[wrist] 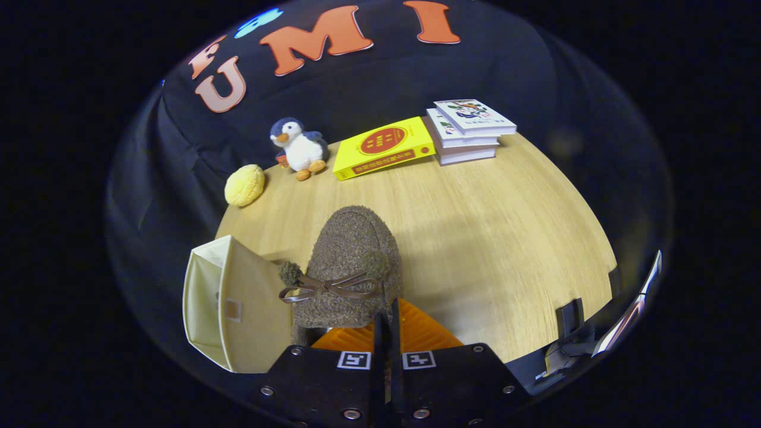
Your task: Open the storage box then place both shoes into the box .Put the left shoe in first, then the right shoe, with the right side of both shoes facing outward in a uniform manner.
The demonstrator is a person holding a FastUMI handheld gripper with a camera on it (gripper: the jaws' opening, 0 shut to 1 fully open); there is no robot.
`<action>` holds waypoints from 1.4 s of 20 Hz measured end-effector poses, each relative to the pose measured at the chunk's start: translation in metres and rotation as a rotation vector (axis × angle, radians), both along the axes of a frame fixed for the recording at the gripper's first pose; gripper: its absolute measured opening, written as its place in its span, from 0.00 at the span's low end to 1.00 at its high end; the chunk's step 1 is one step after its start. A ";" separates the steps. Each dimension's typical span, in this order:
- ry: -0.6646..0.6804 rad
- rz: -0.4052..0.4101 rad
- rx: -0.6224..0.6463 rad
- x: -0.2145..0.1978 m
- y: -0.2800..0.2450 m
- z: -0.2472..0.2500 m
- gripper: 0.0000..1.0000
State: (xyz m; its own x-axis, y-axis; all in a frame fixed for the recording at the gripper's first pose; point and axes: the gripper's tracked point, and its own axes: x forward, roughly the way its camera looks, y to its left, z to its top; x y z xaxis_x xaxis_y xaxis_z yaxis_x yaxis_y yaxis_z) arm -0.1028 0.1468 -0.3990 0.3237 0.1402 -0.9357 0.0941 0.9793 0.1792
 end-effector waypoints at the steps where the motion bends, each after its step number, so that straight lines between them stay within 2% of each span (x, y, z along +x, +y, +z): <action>1: -0.008 0.016 0.014 0.001 0.014 0.008 0.05; 8: -0.057 0.119 0.122 0.014 0.119 0.056 0.05; 13: -0.026 0.182 0.168 0.007 0.183 0.055 0.05; 24: 0.059 0.289 0.078 -0.018 0.247 0.005 0.05; 28: 0.085 0.310 0.008 -0.029 0.249 -0.013 0.11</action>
State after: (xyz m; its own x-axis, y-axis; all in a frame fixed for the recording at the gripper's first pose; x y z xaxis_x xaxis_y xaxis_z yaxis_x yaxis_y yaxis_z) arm -0.1320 0.3955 -0.4118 0.1849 0.2269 -0.9562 -0.1936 0.9623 0.1909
